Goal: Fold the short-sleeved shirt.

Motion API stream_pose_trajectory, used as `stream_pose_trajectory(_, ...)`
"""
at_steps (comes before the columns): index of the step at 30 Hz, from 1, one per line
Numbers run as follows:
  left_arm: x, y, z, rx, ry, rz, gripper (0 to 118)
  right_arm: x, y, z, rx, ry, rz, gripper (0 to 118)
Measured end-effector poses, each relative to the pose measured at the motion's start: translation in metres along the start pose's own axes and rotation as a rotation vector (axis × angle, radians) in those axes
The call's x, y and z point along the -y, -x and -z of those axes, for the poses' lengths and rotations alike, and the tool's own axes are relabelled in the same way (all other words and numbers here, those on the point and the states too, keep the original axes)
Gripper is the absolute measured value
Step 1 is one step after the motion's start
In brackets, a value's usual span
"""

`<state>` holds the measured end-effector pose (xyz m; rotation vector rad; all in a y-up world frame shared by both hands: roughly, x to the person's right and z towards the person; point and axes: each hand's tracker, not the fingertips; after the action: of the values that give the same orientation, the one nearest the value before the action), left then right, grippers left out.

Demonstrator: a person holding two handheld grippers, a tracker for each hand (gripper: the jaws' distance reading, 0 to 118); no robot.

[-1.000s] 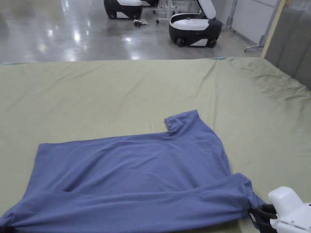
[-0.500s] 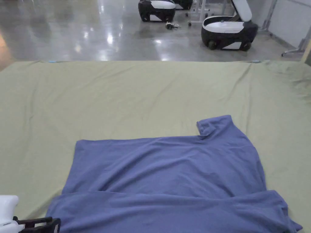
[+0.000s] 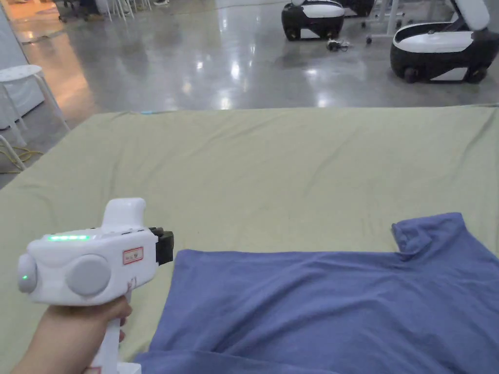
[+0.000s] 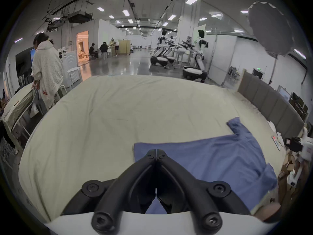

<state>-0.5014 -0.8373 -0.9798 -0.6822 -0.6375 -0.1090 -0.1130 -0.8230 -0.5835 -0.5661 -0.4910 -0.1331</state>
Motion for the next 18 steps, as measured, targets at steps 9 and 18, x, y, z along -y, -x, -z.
stream_pose_trajectory(9, 0.004, 0.015, 0.162, -0.127, 0.298, -0.038, 97, -0.003, 0.015, 0.044, -0.057, 0.043, -0.003, 1)
stream_pose_trajectory(18, 0.012, -0.01, 0.145, -0.11, 0.261, 0.127, 0, -0.005, -0.028, 0.132, 0.027, 0.177, 0.07, 19)
